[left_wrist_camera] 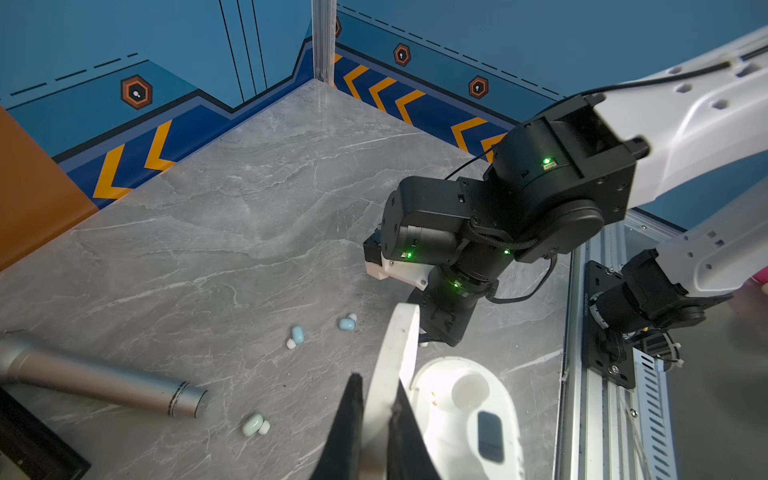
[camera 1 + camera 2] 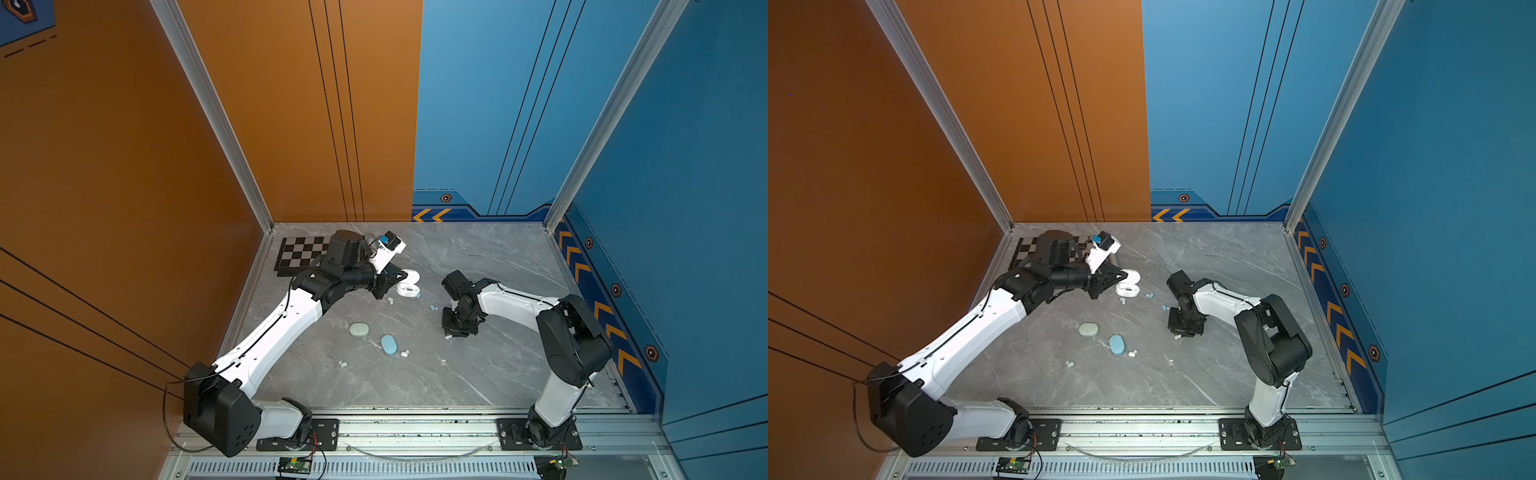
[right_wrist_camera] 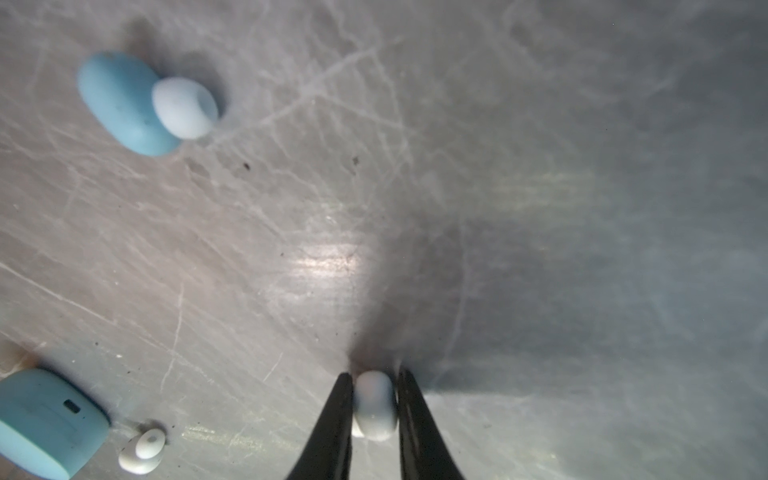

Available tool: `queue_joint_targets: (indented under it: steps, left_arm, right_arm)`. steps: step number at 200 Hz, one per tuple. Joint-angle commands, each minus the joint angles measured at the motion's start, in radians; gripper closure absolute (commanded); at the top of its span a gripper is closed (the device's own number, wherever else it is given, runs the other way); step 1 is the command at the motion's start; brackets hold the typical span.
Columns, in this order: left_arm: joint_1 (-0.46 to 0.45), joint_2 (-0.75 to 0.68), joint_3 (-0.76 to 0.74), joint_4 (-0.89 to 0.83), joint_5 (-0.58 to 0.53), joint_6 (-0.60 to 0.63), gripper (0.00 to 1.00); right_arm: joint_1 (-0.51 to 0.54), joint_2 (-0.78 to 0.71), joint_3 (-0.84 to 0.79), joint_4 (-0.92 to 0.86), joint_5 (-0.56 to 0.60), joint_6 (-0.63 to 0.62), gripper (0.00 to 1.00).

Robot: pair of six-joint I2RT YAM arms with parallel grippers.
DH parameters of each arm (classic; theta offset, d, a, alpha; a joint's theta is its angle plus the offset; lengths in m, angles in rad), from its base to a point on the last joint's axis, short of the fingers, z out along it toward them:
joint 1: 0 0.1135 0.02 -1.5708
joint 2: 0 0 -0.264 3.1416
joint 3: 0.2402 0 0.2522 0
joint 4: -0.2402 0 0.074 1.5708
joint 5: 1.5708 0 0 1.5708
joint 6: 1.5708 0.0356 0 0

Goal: Insert the wireless bluetooth earbuds into the charging case
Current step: 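Close the right gripper on the white earbud and lift it, then carry the earbud in the right gripper to the open case in the left gripper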

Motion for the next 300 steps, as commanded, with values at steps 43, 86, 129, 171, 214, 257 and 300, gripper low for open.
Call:
queue_joint_targets:
  steps: [43, 86, 129, 171, 214, 257, 300]
  left_arm:
    - [-0.022, 0.021, -0.044, 0.079, 0.017, -0.01, 1.0]
    - [-0.028, 0.024, -0.146, 0.256, -0.004, -0.005, 1.0]
    - [-0.044, 0.049, -0.224, 0.377, -0.044, 0.047, 1.0]
    - [-0.052, 0.107, -0.22, 0.446, -0.056, 0.058, 1.0]
    - [-0.058, 0.157, -0.199, 0.473, -0.039, 0.052, 1.0]
    - [-0.063, 0.175, -0.166, 0.496, -0.027, 0.054, 1.0]
    - [-0.068, 0.172, -0.16, 0.497, -0.02, 0.06, 1.0]
  right_arm:
    - [-0.007, -0.048, -0.009, 0.009, 0.005, -0.01, 0.86]
    - [-0.042, -0.151, 0.021, -0.014, -0.031, -0.037, 0.87]
    - [-0.064, -0.24, 0.103, -0.081, -0.168, -0.096, 0.86]
    - [-0.069, -0.315, 0.174, -0.083, -0.327, -0.092, 0.86]
    - [-0.064, -0.318, 0.224, -0.082, -0.402, -0.074, 0.85]
    - [-0.062, -0.285, 0.265, -0.063, -0.384, -0.049, 0.85]
    - [-0.058, -0.223, 0.302, -0.039, -0.389, -0.027, 0.84]
